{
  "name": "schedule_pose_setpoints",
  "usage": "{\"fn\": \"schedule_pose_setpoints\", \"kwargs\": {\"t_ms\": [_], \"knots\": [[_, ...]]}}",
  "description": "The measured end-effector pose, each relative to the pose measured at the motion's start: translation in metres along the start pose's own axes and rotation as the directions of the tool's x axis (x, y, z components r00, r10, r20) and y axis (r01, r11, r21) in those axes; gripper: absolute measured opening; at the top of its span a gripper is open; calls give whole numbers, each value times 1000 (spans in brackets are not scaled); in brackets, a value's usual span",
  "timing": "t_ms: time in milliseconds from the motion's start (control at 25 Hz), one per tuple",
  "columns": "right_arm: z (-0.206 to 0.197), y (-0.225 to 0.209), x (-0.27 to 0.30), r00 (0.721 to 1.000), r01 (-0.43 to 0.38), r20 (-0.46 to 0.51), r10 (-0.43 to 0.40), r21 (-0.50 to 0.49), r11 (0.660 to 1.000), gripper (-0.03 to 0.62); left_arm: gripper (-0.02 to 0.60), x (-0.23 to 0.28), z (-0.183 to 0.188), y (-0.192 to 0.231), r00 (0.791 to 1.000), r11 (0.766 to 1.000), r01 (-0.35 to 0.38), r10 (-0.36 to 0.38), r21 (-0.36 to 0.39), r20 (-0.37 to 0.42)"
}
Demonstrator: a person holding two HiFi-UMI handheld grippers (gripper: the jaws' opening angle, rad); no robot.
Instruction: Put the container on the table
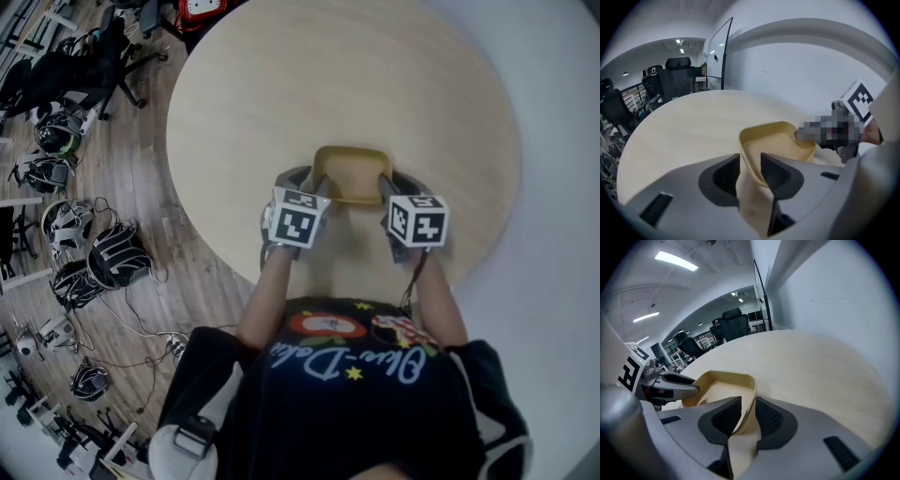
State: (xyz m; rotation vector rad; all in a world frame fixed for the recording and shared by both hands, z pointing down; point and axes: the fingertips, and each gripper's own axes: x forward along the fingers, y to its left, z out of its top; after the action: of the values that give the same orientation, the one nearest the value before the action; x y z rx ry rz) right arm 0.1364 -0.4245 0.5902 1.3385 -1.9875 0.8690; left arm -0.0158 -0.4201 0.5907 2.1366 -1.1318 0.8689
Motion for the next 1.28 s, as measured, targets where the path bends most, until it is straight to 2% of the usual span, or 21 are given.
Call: {"fn": "schedule_pose_setpoints", "kwargs": {"t_ms": [200,320,440,480,560,640,720,1040,1280], "knots": [[13,-1,-9,999,20,46,-21,12,1000,74,129,-13,12,13,996,997,-47,51,-53,78],[27,-3,-27,992,53,112,-54,15,998,72,127,-37,23,23,980,990,-110,123,-85,158],[42,-1,-41,979,51,197,-55,22,998,70,127,-54,34,22,964,989,-121,136,-80,228],[48,1,-46,972,56,226,-60,20,998,47,126,-59,38,21,959,990,-120,136,-78,248],[58,5,-60,958,66,279,-66,8,998,6,99,-74,47,17,946,989,-130,144,-68,290],[65,10,-74,944,69,325,-59,-18,997,0,31,-90,55,10,929,988,-147,156,-53,336],[70,17,-90,930,71,365,-51,-43,997,0,0,-104,61,3,914,987,-157,160,-37,372],[89,41,-139,875,42,485,-4,-68,997,0,0,-141,80,-26,878,983,-179,141,39,457],[85,48,-147,870,40,493,8,-88,995,0,0,-145,74,-33,878,982,-181,139,50,459]]}}
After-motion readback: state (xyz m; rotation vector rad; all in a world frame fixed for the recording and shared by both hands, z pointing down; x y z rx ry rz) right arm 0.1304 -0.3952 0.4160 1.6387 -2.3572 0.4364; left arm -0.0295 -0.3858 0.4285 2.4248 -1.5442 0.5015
